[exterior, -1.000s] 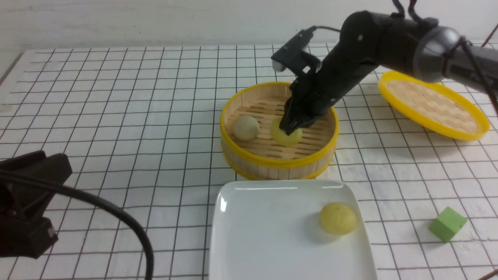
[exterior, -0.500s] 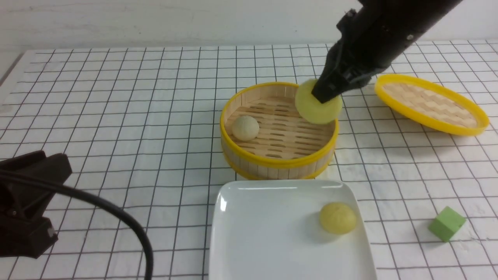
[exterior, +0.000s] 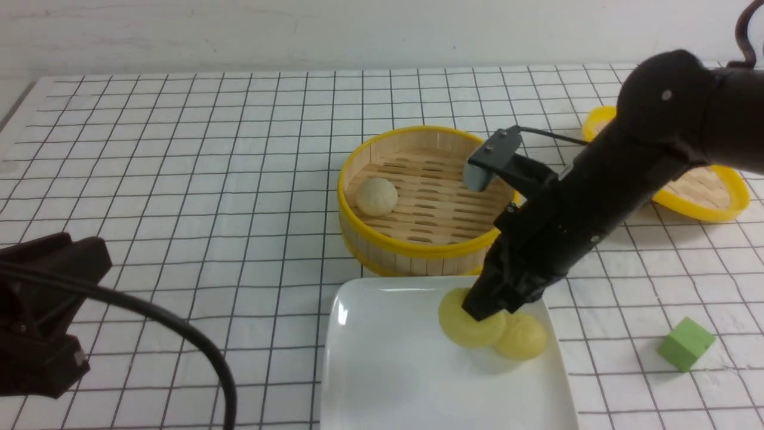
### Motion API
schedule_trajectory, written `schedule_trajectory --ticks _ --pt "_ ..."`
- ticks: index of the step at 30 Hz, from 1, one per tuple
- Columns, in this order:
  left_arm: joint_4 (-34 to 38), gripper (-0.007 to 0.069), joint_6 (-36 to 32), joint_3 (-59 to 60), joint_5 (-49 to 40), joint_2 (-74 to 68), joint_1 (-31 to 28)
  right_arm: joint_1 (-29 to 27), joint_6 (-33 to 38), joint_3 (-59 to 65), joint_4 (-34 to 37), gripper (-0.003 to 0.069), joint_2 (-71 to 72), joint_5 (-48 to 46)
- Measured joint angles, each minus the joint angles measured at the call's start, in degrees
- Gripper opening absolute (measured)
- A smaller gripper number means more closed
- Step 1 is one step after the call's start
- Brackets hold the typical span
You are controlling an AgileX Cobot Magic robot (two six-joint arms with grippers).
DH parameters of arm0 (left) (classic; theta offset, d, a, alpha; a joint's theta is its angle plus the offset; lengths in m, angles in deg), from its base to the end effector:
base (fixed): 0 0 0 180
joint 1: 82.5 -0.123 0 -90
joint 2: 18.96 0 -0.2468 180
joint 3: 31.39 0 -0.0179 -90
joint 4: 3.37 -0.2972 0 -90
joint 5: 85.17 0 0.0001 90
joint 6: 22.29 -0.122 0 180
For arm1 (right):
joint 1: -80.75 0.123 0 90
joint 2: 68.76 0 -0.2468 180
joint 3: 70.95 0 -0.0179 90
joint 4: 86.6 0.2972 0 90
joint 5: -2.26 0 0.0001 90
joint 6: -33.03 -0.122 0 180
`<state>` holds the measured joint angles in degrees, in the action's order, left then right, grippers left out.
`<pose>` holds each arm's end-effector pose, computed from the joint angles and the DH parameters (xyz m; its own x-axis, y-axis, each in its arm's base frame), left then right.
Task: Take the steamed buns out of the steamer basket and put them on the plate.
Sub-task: Use the right arm to put the steamed stuffed bun into the plate
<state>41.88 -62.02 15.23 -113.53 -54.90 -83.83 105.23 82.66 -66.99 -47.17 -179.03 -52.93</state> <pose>0.2052 -0.0365 0.2975 -0.2410 -0.0362 -0.9699 0.2986 0.9481 -0.1096 0.3336 0.2218 0.1497 -0.5822 -0.6537 -0.4835 -0.8127 0.4832 0.3255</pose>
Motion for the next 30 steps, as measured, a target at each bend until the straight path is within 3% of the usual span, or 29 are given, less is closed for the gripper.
schedule_trajectory --ticks 13,24,28,30 --pt "0.0 0.0241 0.0 0.0 -1.09 0.0 0.0 0.0 7.1 0.33 4.79 0.0022 -7.19 7.95" --pt "0.0 0.0241 0.0 0.0 -1.1 0.0 0.0 0.0 7.24 0.33 4.98 0.0037 -8.29 8.22" --pt "0.0 0.0241 0.0 0.0 -1.15 0.0 0.0 0.0 7.24 0.33 5.02 0.0094 -8.29 6.79" --pt "0.0 0.0241 0.0 0.0 -1.15 0.0 0.0 0.0 7.24 0.33 5.09 0.0191 -8.29 5.52"
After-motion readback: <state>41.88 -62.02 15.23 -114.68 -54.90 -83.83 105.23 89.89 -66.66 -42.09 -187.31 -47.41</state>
